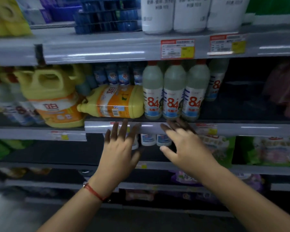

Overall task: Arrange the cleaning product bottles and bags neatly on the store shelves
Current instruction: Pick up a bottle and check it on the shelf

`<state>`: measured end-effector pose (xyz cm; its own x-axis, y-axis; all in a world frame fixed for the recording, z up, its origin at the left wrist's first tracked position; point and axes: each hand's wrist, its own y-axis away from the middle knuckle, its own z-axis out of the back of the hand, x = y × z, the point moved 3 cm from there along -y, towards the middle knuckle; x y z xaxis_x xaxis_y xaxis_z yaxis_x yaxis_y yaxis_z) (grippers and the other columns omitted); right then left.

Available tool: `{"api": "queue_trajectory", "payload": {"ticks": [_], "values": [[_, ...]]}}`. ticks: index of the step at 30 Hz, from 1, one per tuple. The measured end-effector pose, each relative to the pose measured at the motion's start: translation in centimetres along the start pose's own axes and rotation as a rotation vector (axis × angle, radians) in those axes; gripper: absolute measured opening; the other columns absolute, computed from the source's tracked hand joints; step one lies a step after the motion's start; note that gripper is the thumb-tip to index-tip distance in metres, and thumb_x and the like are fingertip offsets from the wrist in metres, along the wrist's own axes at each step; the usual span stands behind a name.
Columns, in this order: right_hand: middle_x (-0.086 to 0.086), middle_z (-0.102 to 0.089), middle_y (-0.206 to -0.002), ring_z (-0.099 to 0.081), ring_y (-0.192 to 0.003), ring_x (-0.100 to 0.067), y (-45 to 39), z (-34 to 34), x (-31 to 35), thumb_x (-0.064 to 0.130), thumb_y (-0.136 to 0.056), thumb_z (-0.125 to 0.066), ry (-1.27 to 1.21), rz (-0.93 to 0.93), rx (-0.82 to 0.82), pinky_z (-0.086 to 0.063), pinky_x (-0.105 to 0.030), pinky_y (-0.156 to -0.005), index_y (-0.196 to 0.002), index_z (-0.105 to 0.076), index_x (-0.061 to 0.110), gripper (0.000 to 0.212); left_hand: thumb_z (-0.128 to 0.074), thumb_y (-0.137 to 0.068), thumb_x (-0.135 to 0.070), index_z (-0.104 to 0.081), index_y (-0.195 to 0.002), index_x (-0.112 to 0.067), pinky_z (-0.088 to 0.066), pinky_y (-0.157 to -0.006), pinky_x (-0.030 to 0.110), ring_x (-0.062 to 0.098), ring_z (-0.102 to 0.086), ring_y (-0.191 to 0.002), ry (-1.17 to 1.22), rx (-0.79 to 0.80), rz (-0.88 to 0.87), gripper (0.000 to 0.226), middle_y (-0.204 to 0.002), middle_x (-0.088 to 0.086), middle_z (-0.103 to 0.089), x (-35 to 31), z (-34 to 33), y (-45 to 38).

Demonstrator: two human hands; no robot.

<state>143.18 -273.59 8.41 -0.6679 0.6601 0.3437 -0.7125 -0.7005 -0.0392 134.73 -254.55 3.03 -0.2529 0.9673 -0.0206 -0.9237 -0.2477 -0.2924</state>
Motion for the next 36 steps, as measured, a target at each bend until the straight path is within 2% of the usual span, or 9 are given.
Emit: {"api": "queue_trajectory", "payload": {"ticks": [3,7,11,15,20,24,29,33,36], "values": [[0.010,-0.008,-0.169,0.001,-0.156,-0.017,-0.8,-1.6,4.0,0.052,-0.101,-0.047,0.082,0.064,0.088,-0.003,-0.035,-0.125,-0.160,-0.013,0.032,0.071,-0.062,-0.090,-0.050,-0.030,-0.158,-0.023,-0.024,-0.118,0.060,0.042,-0.022,-0.151,0.004,-0.005,0.056,0.081,-0.166,0.013,-0.023,3.9,0.7,2.0],[0.007,-0.018,-0.166,-0.012,-0.154,-0.019,-2.3,-4.0,9.9,0.052,-0.099,-0.050,0.130,0.149,0.093,-0.012,-0.038,-0.125,-0.159,-0.016,0.030,0.073,-0.055,-0.092,-0.054,-0.035,-0.156,-0.021,-0.030,-0.116,0.056,0.042,-0.029,-0.147,-0.022,0.009,0.132,0.075,-0.163,0.014,-0.029,9.7,1.9,4.7],[0.006,-0.018,-0.165,-0.013,-0.153,-0.021,-4.2,-6.9,16.5,0.052,-0.099,-0.051,0.139,0.208,0.145,-0.015,-0.039,-0.124,-0.160,-0.009,0.030,0.077,-0.057,-0.093,-0.054,-0.037,-0.154,-0.020,-0.028,-0.117,0.056,0.041,-0.032,-0.147,-0.027,0.023,0.218,0.073,-0.161,0.015,-0.033,16.4,2.9,7.9],[0.004,-0.008,-0.168,-0.003,-0.156,-0.023,-6.0,-9.8,22.7,0.053,-0.100,-0.050,0.121,0.228,0.202,-0.008,-0.041,-0.125,-0.161,0.002,0.033,0.083,-0.053,-0.096,-0.056,-0.026,-0.159,-0.025,-0.022,-0.121,0.053,0.037,-0.023,-0.152,-0.017,0.035,0.274,0.075,-0.166,0.011,-0.023,23.0,3.5,10.7],[0.007,-0.005,-0.169,-0.002,-0.156,-0.021,-7.9,-12.5,29.0,0.053,-0.099,-0.050,0.059,0.242,0.222,-0.005,-0.039,-0.125,-0.160,0.008,0.035,0.086,-0.047,-0.098,-0.057,-0.016,-0.161,-0.028,-0.017,-0.123,0.050,0.034,-0.014,-0.155,-0.012,0.048,0.316,0.076,-0.169,0.008,-0.010,29.7,4.0,12.9],[0.008,-0.002,-0.169,0.000,-0.156,-0.018,-9.7,-13.7,32.4,0.053,-0.099,-0.051,0.018,0.253,0.217,-0.003,-0.037,-0.125,-0.160,0.009,0.035,0.087,-0.053,-0.096,-0.056,-0.025,-0.160,-0.025,-0.025,-0.120,0.052,0.037,-0.023,-0.152,-0.008,0.037,0.339,0.077,-0.167,0.012,-0.020,33.3,4.7,13.4],[0.008,-0.001,-0.169,-0.001,-0.156,-0.017,-12.9,-15.0,35.2,0.055,-0.098,-0.052,0.002,0.282,0.215,-0.008,-0.037,-0.125,-0.160,0.004,0.035,0.087,-0.049,-0.098,-0.057,-0.023,-0.160,-0.025,-0.021,-0.123,0.050,0.034,-0.018,-0.154,0.004,0.014,0.360,0.075,-0.168,0.010,-0.018,37.0,4.5,12.4],[0.011,0.005,-0.169,0.007,-0.156,-0.014,-16.0,-16.5,36.8,0.055,-0.097,-0.054,-0.039,0.315,0.224,-0.006,-0.034,-0.126,-0.160,0.003,0.037,0.086,-0.051,-0.096,-0.056,-0.027,-0.158,-0.022,-0.028,-0.120,0.051,0.035,-0.030,-0.148,0.014,-0.005,0.388,0.075,-0.163,0.012,-0.028,39.6,3.7,10.7],[0.014,0.008,-0.168,0.011,-0.155,-0.011,-18.7,-17.7,38.1,0.054,-0.097,-0.054,-0.076,0.327,0.236,-0.004,-0.031,-0.126,-0.159,0.005,0.041,0.086,-0.054,-0.095,-0.053,-0.020,-0.160,-0.024,-0.027,-0.119,0.047,0.033,-0.024,-0.151,0.032,0.009,0.394,0.079,-0.167,0.010,-0.019,41.4,3.3,8.7]]}}
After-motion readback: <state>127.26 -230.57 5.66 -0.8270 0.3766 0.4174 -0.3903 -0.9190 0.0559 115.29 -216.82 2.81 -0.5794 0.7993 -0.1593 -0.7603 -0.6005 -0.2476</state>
